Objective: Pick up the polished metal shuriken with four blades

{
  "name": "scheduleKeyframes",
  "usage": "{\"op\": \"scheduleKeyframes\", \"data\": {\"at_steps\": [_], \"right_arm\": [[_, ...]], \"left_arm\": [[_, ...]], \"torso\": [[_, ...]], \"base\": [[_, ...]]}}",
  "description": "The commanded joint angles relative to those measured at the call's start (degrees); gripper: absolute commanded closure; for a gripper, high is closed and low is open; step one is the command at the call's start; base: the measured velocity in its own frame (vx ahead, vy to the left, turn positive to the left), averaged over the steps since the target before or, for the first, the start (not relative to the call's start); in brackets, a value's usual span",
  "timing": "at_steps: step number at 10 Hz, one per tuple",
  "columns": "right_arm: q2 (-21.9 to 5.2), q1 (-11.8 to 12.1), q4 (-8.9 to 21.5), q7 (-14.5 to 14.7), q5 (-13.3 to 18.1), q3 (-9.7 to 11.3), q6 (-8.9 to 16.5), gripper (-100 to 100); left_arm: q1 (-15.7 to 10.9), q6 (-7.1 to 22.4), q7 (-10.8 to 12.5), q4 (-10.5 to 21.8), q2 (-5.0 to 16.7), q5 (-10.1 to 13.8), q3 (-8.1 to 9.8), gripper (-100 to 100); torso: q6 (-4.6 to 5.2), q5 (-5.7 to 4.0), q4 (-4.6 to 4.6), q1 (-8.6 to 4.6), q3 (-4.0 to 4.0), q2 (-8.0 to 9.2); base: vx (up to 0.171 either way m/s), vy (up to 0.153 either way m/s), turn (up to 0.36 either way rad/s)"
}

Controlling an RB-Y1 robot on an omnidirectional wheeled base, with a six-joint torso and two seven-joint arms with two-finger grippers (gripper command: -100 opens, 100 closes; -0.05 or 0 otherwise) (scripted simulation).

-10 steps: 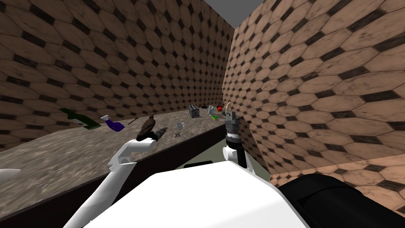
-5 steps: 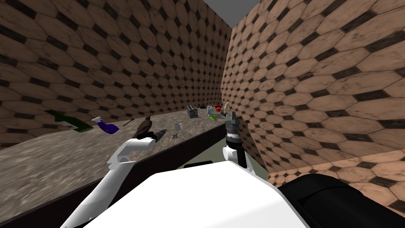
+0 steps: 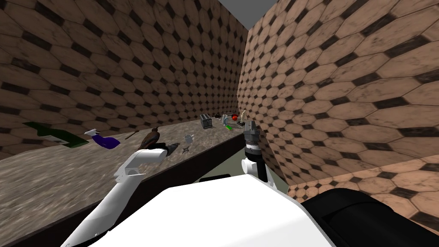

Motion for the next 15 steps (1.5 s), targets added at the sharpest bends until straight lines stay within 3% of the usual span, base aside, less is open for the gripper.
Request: {"op": "scheduleKeyframes", "data": {"at_steps": [1, 11, 14, 15], "right_arm": [[0.0, 0.0, 0.0, 0.0, 0.0, 0.0, 0.0, 0], [0.0, 0.0, 0.0, 0.0, 0.0, 0.0, 0.0, 0], [0.0, 0.0, 0.0, 0.0, 0.0, 0.0, 0.0, 0], [0.0, 0.0, 0.0, 0.0, 0.0, 0.0, 0.0, 0]], "left_arm": [[-0.2, 2.7, -0.5, 0.2, 0.2, 0.4, 0.00, -100], [-1.6, 19.2, -5.7, 3.1, 3.9, 6.2, 0.85, -100], [-1.7, 23.6, -6.8, 3.6, 5.1, 7.5, 0.95, -100], [-1.7, 23.8, -6.8, 3.6, 5.1, 7.5, 0.95, -100]], "torso": [[0.00, 0.00, 0.00, 0.00, 0.00, 0.00], [-0.01, -0.01, 0.00, -0.03, -0.01, -0.01], [-0.02, -0.01, -0.01, -0.02, -0.03, -0.05], [-0.02, -0.01, -0.01, -0.01, -0.03, -0.05]], "base": [[0.025, -0.042, -0.065], [0.035, -0.053, -0.066], [0.040, -0.042, -0.054], [0.025, -0.027, -0.020]]}}
